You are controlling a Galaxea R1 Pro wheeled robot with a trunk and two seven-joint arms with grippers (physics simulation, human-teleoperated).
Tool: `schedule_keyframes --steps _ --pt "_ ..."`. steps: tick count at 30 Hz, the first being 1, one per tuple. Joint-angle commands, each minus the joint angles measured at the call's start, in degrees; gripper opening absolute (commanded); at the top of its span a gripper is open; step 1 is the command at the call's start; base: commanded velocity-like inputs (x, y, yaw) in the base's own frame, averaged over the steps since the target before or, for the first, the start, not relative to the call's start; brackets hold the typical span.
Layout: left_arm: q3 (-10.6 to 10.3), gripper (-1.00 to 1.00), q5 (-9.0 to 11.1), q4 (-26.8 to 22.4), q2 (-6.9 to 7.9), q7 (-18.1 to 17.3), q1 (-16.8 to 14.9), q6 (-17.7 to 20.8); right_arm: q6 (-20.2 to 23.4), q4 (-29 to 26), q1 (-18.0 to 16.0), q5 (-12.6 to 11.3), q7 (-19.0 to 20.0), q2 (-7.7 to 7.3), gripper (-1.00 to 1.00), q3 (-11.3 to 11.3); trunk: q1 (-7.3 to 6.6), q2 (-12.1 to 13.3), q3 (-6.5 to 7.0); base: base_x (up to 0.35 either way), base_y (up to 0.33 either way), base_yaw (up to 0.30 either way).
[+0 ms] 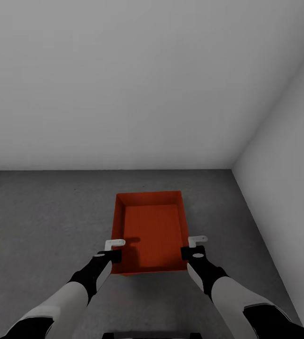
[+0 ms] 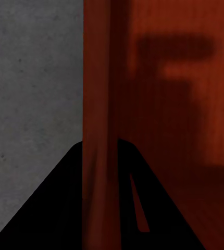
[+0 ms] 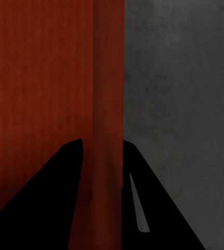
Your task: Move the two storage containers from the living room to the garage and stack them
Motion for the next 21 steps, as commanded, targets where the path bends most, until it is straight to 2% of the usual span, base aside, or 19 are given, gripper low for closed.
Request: schedule_keyframes --steps 1,21 --pt "-0.49 -1.0 -0.64 -0.27 1.79 0.33 -0.01 -1.59 0.32 0.2 -0.03 -0.52 -0.22 -0.41 -1.0 0.29 0.03 -0.1 -0.08 0.0 0.0 0.0" --pt "-0.4 -1.0 -0.56 -0.27 1.72 0.3 -0.01 -1.51 0.32 0.2 -0.03 -0.52 -0.21 -0.38 -1.0 0.29 0.03 -0.1 -0.08 0.0 0.0 0.0"
